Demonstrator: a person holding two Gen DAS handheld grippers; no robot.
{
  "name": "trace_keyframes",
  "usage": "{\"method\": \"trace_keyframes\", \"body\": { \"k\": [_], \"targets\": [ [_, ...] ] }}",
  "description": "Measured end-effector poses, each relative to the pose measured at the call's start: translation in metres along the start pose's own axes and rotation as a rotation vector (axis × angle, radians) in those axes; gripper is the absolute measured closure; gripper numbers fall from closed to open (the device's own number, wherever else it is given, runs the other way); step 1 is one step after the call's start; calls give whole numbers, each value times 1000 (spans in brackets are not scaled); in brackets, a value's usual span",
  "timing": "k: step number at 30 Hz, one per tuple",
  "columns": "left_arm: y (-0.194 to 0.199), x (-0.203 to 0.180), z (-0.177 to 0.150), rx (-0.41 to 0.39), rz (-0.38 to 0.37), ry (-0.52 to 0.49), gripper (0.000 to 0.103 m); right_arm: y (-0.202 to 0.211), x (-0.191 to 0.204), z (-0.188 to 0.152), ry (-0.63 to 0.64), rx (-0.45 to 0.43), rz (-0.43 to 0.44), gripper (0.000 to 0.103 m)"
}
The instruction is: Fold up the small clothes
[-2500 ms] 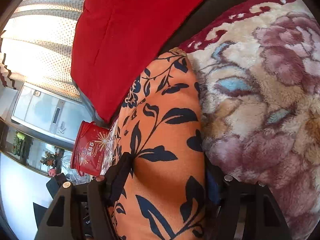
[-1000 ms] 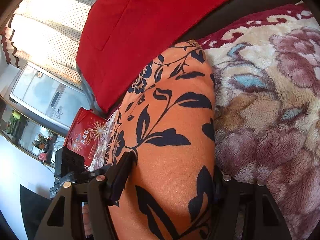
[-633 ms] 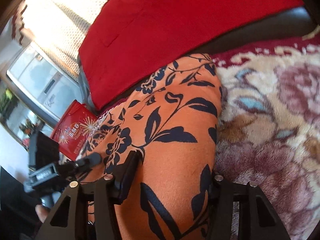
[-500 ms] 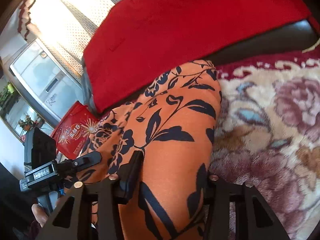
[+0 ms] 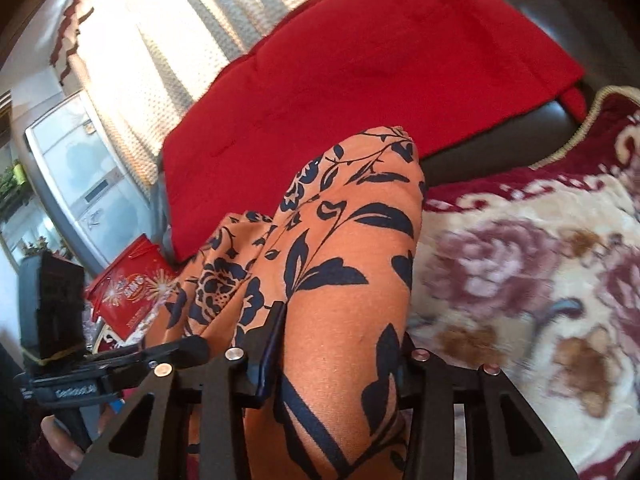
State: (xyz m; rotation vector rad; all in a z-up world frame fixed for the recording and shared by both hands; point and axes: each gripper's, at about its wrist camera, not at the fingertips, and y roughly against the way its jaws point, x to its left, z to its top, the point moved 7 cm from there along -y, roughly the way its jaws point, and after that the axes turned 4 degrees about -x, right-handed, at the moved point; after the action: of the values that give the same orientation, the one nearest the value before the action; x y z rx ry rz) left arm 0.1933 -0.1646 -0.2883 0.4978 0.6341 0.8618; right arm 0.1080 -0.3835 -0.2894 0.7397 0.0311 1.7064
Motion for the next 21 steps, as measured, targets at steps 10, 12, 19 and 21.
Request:
{"method": "trace_keyframes", "body": {
  "k": [10, 12, 19, 21],
  "targets": [
    [-28, 9, -12, 66, 271, -37, 43, -19, -47, -24, -144, 124, -53, 56],
    [-28, 6, -13, 59, 286, -55, 42, -20, -46, -24, -143, 126, -68, 53],
    [-21, 7, -16, 37, 322, -69, 33, -19, -51, -20, -135, 133, -94, 49],
    [-20, 5, -18, 32, 332, -82, 31, -13, -52, -18, -122, 130, -123, 45]
  ]
}}
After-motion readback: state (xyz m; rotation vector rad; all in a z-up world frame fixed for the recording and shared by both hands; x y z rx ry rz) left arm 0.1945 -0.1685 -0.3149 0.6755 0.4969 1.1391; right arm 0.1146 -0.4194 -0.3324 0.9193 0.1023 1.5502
